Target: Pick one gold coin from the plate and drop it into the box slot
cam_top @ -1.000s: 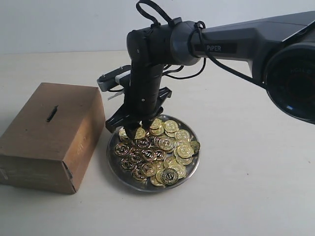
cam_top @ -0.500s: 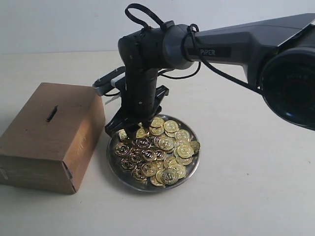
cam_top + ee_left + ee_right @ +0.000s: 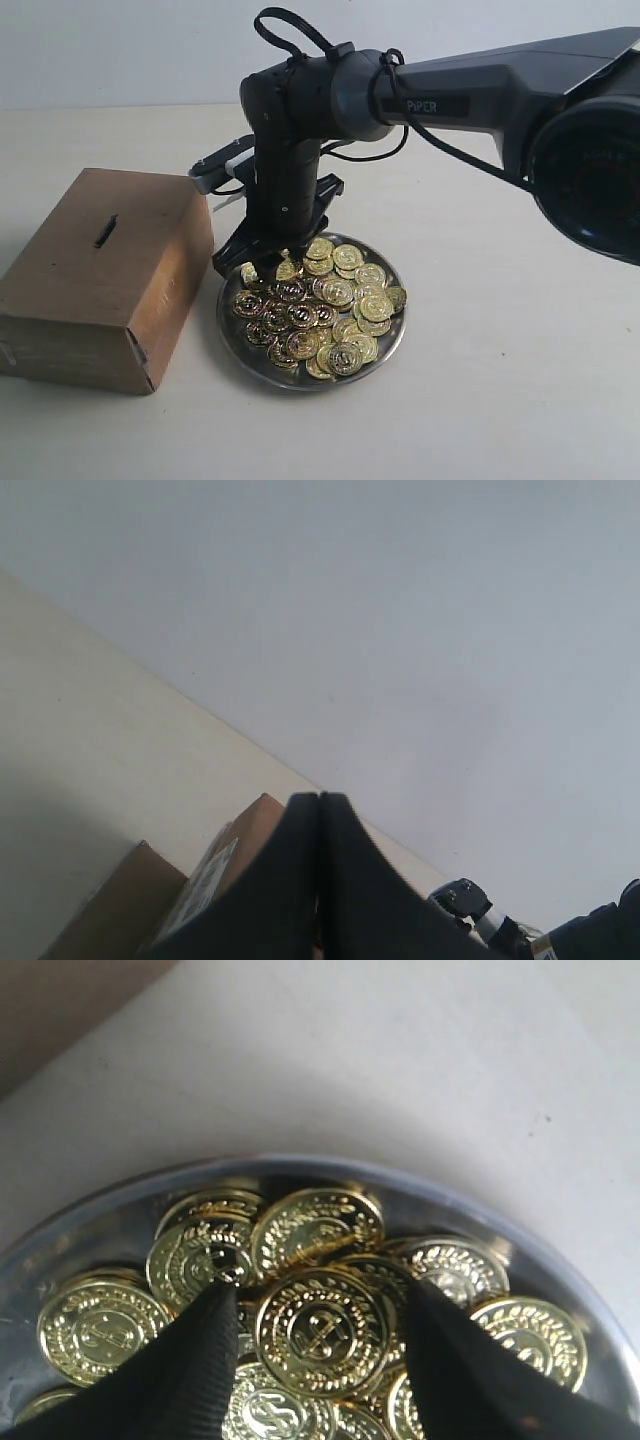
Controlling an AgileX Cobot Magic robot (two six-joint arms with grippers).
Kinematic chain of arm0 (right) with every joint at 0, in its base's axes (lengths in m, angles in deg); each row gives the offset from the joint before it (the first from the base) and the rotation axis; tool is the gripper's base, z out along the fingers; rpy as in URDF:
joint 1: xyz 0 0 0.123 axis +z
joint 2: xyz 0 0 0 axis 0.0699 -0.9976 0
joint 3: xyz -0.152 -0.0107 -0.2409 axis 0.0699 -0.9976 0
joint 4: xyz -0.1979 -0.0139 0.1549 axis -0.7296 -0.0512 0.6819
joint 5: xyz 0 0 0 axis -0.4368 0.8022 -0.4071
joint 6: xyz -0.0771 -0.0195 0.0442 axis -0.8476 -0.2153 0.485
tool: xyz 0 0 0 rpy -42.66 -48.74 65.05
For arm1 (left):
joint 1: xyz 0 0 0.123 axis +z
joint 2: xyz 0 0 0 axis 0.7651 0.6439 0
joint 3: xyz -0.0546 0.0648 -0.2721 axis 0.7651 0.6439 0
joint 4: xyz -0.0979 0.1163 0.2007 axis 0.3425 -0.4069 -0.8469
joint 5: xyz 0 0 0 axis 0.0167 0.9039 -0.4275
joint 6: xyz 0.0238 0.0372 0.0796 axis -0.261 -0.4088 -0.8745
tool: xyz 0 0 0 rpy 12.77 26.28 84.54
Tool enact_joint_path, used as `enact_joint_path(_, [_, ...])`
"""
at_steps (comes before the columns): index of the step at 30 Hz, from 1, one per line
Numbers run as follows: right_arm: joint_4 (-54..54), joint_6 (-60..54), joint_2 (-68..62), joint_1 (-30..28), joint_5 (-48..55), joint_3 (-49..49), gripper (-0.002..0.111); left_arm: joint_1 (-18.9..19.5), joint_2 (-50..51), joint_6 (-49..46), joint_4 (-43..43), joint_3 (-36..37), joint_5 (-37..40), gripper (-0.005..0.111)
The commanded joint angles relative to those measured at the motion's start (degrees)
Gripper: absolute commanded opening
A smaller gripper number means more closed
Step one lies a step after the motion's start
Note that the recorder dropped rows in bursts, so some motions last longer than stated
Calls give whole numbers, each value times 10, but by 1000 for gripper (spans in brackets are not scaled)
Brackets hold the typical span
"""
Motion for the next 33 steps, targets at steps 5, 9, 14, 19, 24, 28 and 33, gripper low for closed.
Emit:
enact_joint_path(5, [-11,8,-18,0,3,6,49,-3,-4,-2,1,0,-4,0])
enact_joint_path(9, [-11,9,-19,0,3,6,48,-3,-4,-2,1,0,-4,0])
enact_joint_path(14, [-11,9,-19,0,3,6,45,-3,-4,-2,1,0,-4,0])
enact_joint_path(19, [-11,9,-19,0,5,6,42,-3,-4,-2,1,0,-4,0])
enact_joint_path(24, [-11,9,-19,0,8,6,42,-3,-4,-2,1,0,-4,0])
enact_joint_path(28, [-11,9,-19,0,9,6,42,-3,-4,-2,1,0,-4,0])
enact_joint_path(33, [-11,12,-17,0,7,6,38,-3,-4,-2,1,0,-4,0])
